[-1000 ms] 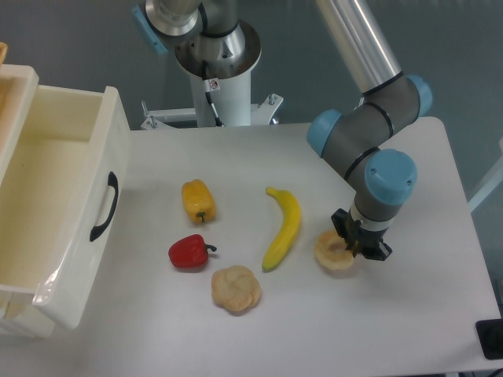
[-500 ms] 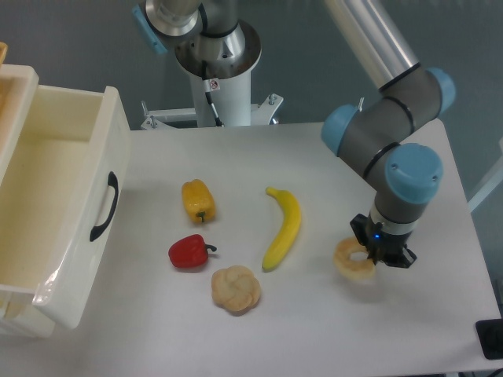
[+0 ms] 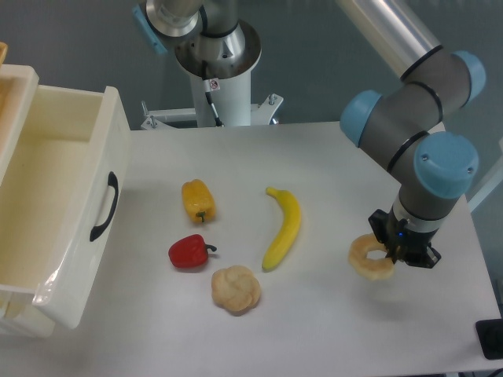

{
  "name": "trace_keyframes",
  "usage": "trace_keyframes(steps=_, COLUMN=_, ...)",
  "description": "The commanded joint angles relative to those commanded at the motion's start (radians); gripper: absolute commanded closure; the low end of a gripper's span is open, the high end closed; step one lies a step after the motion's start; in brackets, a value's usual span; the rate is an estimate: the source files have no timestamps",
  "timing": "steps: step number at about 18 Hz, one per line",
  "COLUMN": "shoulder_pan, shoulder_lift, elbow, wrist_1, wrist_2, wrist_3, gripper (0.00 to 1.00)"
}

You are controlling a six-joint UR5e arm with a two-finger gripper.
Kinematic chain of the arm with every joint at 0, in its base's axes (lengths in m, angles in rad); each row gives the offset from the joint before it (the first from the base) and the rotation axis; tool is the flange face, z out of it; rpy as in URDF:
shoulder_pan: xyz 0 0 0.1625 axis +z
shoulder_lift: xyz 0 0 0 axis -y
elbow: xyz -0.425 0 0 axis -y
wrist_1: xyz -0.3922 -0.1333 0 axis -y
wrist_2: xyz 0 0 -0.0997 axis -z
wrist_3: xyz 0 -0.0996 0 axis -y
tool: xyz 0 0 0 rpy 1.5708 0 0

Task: Pick up the donuts
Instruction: 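Lift the grasped donut up off the table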

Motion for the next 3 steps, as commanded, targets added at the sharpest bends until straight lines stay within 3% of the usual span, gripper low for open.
trace_keyframes(steps=3, shoulder_pan=0.003, shoulder_lift=0.009, elbow=0.000, wrist_1=-0.003, wrist_2=-0.015, wrist_3=0.026, gripper=1.00)
